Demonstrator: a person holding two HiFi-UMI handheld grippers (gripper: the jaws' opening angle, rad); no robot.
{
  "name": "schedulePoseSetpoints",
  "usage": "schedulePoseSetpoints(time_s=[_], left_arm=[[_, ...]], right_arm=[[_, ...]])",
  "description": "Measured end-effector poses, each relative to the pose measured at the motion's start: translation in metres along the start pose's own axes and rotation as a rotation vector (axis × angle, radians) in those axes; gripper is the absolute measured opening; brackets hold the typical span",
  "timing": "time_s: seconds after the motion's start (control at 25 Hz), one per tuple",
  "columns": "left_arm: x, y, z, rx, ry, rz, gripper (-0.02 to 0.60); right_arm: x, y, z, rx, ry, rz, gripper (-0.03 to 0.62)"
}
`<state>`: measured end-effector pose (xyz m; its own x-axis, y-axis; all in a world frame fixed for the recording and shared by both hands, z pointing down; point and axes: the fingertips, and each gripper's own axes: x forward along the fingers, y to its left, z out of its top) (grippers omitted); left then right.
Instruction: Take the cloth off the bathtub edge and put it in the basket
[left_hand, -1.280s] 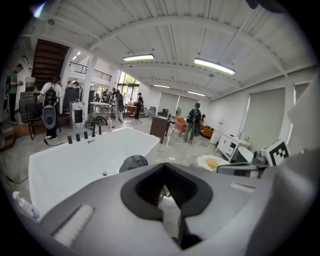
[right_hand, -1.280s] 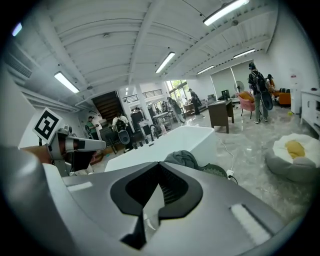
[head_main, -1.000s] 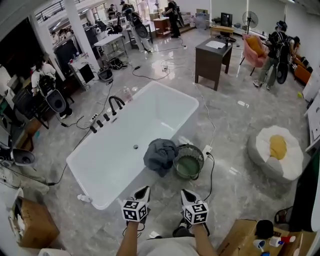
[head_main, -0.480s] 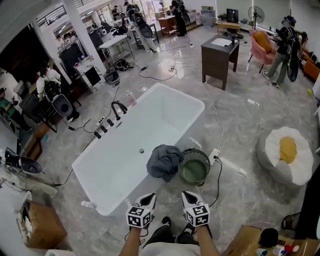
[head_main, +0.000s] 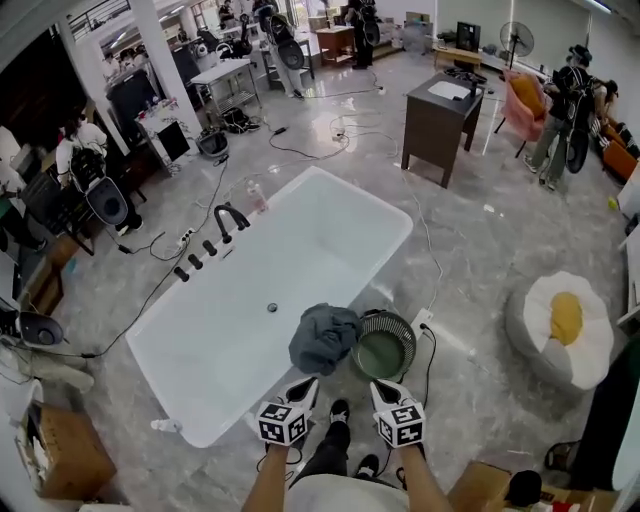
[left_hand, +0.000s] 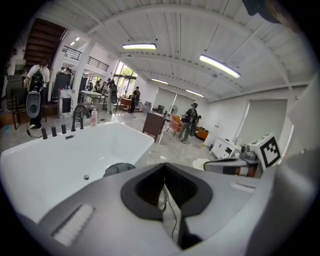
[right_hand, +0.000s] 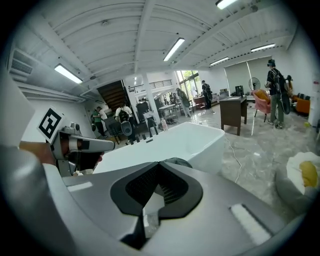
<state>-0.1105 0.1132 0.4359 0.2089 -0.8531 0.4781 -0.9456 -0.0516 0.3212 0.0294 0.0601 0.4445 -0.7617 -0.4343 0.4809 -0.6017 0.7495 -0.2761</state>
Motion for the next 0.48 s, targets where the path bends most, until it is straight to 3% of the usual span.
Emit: schedulePoseSetpoints(time_s=[0.2,0.32,0.48], left_arm=[[0.021,0.051,0.036,-0.040,-0.055,0.025,0.058],[0.037,0.078,0.036,-0.122,-0.067,0.045,0.058],[0.064,0.097,0.020,-0.153,-0.019,0.033,0.058]], right_arm=[[0.052,-0.002,0.028,0.010,0.012,-0.011,0.002],[0.075,0.000,0.037,-0.002,0.030,-0.012,0.002],[0.100,0.001,0.031,0.001,0.080,-0.016,0.002]])
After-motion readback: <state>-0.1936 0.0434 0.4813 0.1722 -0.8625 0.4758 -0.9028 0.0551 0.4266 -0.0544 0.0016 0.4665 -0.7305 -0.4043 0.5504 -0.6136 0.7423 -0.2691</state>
